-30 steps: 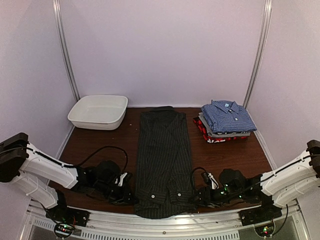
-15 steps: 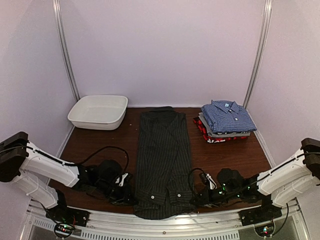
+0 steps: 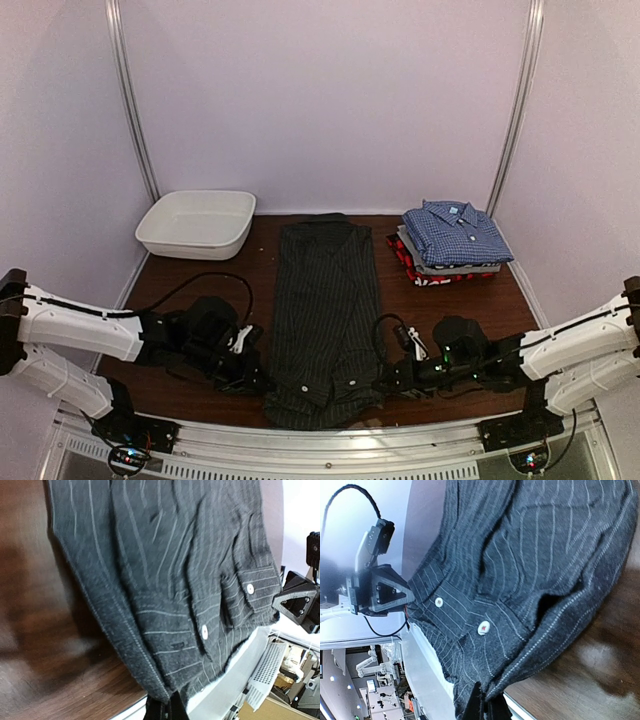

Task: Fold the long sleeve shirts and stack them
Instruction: Pick up the rectangle-folded shirt from the center of the board, then fold the rectangle-folded shirt at the center of the board.

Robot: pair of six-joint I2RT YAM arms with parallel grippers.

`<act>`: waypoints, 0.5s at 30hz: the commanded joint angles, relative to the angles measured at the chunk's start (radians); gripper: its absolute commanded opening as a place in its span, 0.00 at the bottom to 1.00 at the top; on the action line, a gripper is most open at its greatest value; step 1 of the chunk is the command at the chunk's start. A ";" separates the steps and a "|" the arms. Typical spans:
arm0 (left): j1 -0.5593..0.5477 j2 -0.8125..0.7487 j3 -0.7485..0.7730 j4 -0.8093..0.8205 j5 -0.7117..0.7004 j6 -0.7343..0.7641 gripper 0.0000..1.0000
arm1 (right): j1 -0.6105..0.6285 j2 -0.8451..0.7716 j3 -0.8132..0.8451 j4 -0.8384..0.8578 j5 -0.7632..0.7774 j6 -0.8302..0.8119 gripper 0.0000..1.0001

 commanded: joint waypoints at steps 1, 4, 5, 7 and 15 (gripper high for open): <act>0.072 -0.036 0.066 -0.037 -0.002 0.061 0.00 | -0.062 -0.045 0.060 -0.059 0.016 -0.037 0.00; 0.138 -0.023 0.107 -0.050 0.008 0.101 0.00 | -0.113 -0.034 0.097 -0.060 0.018 -0.066 0.00; 0.165 -0.014 0.122 -0.050 0.014 0.114 0.00 | -0.131 -0.020 0.118 -0.060 0.018 -0.082 0.00; 0.215 0.013 0.163 -0.042 0.016 0.149 0.00 | -0.167 0.022 0.178 -0.071 0.023 -0.134 0.00; 0.382 0.297 0.520 -0.069 -0.023 0.347 0.00 | -0.323 0.285 0.498 -0.079 0.056 -0.319 0.00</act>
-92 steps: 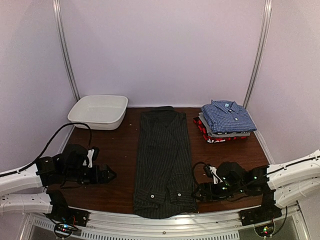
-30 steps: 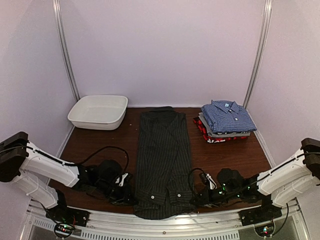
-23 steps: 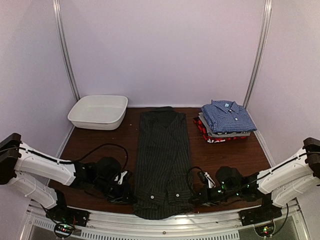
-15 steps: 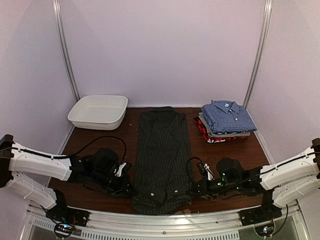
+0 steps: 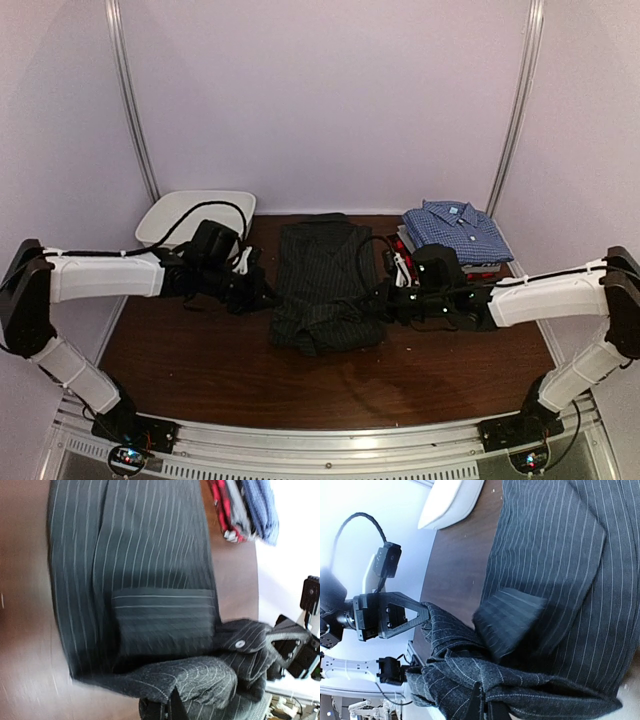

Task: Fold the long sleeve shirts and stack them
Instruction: Fold the rectangle-folded shirt at the center of the board.

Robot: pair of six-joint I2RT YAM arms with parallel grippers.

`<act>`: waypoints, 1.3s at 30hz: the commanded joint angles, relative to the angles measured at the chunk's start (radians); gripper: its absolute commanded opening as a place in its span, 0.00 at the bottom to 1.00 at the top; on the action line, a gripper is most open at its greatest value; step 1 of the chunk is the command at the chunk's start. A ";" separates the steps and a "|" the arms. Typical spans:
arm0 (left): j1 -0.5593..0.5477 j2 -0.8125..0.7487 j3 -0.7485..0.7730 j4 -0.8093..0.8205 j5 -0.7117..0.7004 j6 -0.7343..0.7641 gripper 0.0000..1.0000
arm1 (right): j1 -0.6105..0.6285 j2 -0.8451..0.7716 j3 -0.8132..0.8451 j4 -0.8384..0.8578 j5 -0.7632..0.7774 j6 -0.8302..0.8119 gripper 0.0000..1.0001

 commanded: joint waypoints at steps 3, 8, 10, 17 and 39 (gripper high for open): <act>0.107 0.262 0.300 0.037 -0.032 0.160 0.00 | -0.128 0.213 0.219 0.003 0.049 -0.161 0.00; 0.135 0.456 0.436 0.035 -0.024 0.159 0.00 | -0.208 0.383 0.310 0.019 -0.027 -0.159 0.00; 0.135 0.480 0.428 0.060 0.002 0.142 0.00 | -0.211 0.413 0.319 0.020 -0.040 -0.155 0.00; 0.135 0.448 0.329 0.109 0.029 0.119 0.00 | -0.209 0.409 0.254 0.045 -0.065 -0.141 0.00; 0.159 0.442 0.407 -0.005 -0.146 0.137 0.07 | -0.265 0.496 0.386 0.003 -0.044 -0.162 0.13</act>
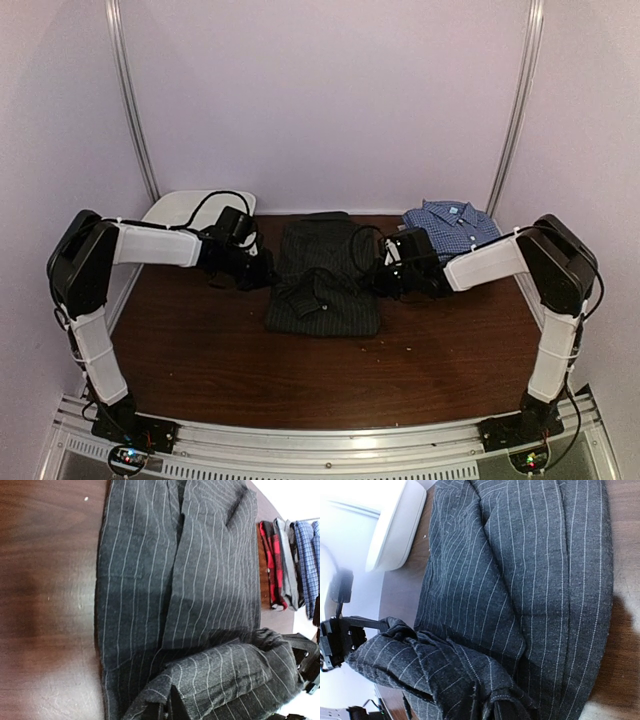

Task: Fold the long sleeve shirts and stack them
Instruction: Fold the rectangle-folded shirt at the center of the board.

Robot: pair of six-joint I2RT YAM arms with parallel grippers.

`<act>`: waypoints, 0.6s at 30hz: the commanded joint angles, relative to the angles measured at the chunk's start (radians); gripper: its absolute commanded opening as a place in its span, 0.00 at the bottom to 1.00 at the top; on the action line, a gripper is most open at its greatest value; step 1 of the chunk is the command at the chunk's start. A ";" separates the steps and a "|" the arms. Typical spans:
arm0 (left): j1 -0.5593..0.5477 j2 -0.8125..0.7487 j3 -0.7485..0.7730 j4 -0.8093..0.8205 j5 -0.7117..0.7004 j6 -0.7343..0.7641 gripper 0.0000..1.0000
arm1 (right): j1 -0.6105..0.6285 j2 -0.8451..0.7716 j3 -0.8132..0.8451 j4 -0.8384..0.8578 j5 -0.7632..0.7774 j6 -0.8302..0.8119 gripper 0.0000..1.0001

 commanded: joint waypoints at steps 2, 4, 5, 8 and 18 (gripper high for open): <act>0.015 0.036 0.094 -0.009 -0.027 0.053 0.19 | -0.020 0.000 0.046 -0.020 0.021 -0.023 0.36; 0.020 0.032 0.113 -0.025 -0.037 0.061 0.35 | -0.024 -0.009 0.059 -0.048 0.035 -0.043 0.47; 0.024 0.029 0.119 -0.035 -0.044 0.064 0.43 | -0.027 -0.014 0.066 -0.063 0.040 -0.051 0.52; 0.039 0.006 0.115 -0.042 -0.050 0.072 0.60 | -0.037 -0.033 0.084 -0.108 0.058 -0.080 0.66; 0.054 -0.099 0.057 -0.062 -0.068 0.105 0.73 | 0.005 -0.124 0.102 -0.235 0.170 -0.179 0.73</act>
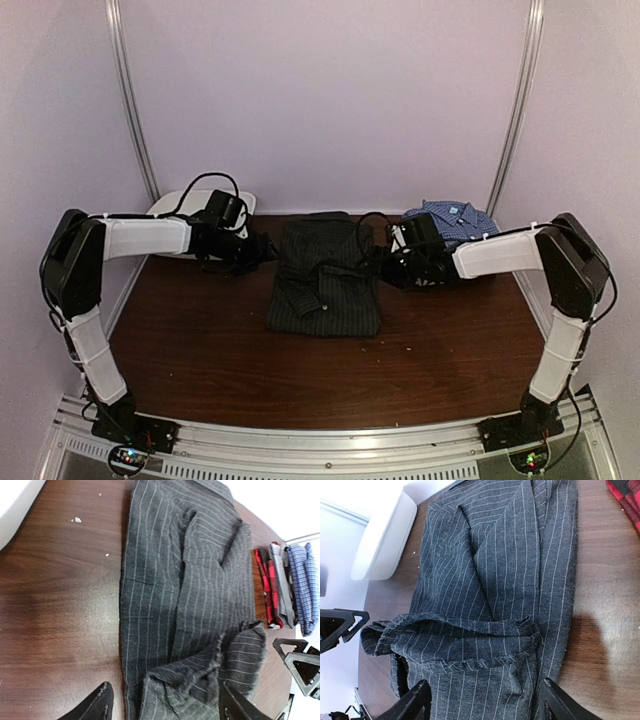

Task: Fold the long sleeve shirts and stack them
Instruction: Fold the rectangle-folded shirt at the center of the board, then smooth out the 2/3-rectangle-folded shirt at the center of the board.

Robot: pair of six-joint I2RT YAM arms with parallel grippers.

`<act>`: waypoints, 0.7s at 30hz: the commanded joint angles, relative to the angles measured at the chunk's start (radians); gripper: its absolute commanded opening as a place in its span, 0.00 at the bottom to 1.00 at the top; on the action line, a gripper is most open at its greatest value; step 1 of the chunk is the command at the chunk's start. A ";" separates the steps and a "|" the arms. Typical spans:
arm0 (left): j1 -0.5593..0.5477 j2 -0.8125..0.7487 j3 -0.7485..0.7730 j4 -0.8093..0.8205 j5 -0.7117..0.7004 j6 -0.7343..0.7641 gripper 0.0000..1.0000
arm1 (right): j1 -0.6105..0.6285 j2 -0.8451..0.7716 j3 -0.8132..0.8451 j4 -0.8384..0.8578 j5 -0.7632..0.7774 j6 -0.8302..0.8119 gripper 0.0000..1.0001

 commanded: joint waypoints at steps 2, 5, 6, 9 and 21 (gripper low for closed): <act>0.002 -0.100 -0.063 0.024 0.011 0.019 0.70 | 0.067 -0.073 0.042 -0.082 0.098 -0.083 0.68; -0.005 -0.129 -0.111 0.050 0.035 0.002 0.65 | 0.123 -0.063 0.050 -0.083 0.092 -0.092 0.57; -0.009 -0.136 -0.122 0.052 0.036 0.002 0.62 | 0.144 -0.054 0.062 -0.104 0.095 -0.100 0.50; -0.020 -0.150 -0.151 0.064 0.046 -0.004 0.52 | 0.198 -0.007 0.107 -0.138 0.114 -0.118 0.37; -0.046 -0.145 -0.204 0.089 0.100 -0.024 0.33 | 0.178 0.360 0.513 -0.334 0.175 -0.195 0.19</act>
